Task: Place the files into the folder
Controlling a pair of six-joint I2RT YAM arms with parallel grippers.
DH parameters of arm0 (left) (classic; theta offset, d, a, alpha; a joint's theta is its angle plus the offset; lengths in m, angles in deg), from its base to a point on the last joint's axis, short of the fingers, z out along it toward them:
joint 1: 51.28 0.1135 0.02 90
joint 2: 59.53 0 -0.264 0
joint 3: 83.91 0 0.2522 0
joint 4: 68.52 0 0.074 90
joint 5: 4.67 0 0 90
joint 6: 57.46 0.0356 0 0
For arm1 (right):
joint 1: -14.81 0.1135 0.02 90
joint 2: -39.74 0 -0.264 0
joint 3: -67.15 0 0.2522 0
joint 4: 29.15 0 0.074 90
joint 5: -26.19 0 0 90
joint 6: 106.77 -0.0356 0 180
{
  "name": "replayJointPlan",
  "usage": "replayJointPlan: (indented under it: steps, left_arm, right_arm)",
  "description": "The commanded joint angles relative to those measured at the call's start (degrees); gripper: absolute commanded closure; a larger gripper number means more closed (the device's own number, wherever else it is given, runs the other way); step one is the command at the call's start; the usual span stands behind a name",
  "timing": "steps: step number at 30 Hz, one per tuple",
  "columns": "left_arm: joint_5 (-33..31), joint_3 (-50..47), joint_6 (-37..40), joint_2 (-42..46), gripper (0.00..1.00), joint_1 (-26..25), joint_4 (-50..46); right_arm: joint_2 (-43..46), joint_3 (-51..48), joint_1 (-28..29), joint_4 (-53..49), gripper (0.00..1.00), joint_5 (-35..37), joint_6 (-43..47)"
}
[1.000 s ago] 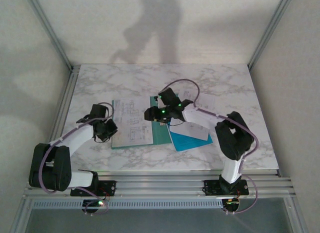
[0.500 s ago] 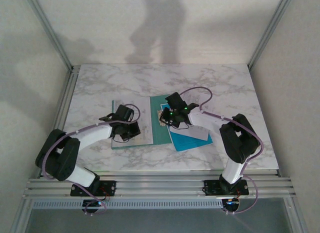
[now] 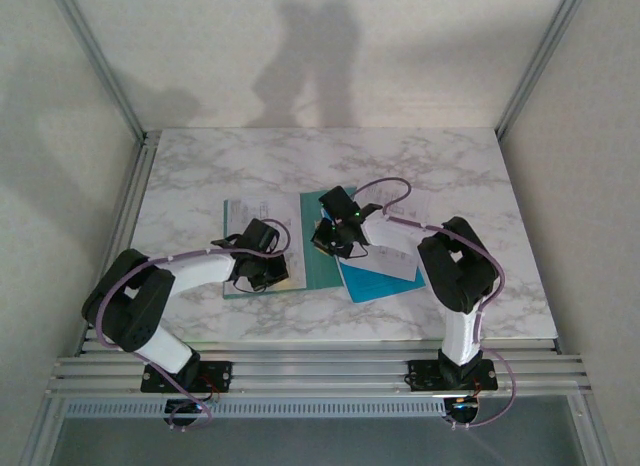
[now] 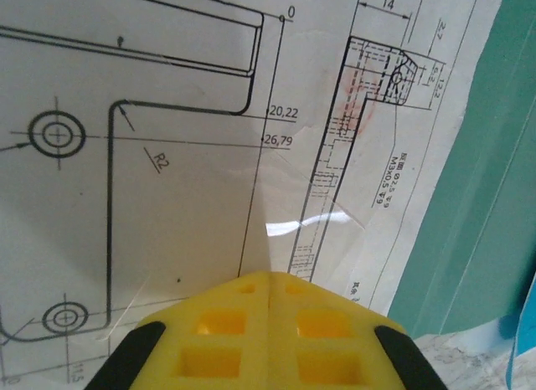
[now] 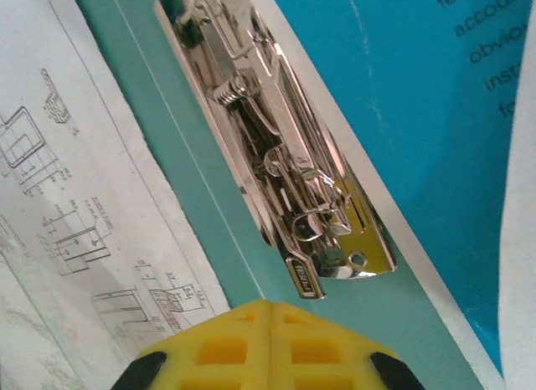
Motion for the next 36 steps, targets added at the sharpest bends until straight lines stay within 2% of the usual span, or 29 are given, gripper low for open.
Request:
replayJointPlan:
  steps: [1, 9, 26, 36]
  left_arm:
    - [-2.06, -1.72, -1.00, -0.44, 1.00, -0.43, -0.71]
    - [-2.61, -2.47, -1.61, -0.31, 1.00, -0.50, -0.71]
    - [-4.76, -4.50, -6.48, 1.13, 1.00, -0.33, -0.71]
    - [-4.77, -4.85, -7.16, 1.48, 1.00, -0.24, -0.27]
  right_arm:
    - [-1.94, 2.17, 0.45, -2.63, 0.97, 1.65, -0.90]
    - [-4.52, 4.72, 0.45, -5.10, 1.00, 2.61, -0.98]
    - [-8.39, 5.86, 0.54, -13.27, 1.00, 6.85, 0.32]
    - [-10.98, 11.14, 1.19, -18.64, 1.00, 9.07, 3.00]
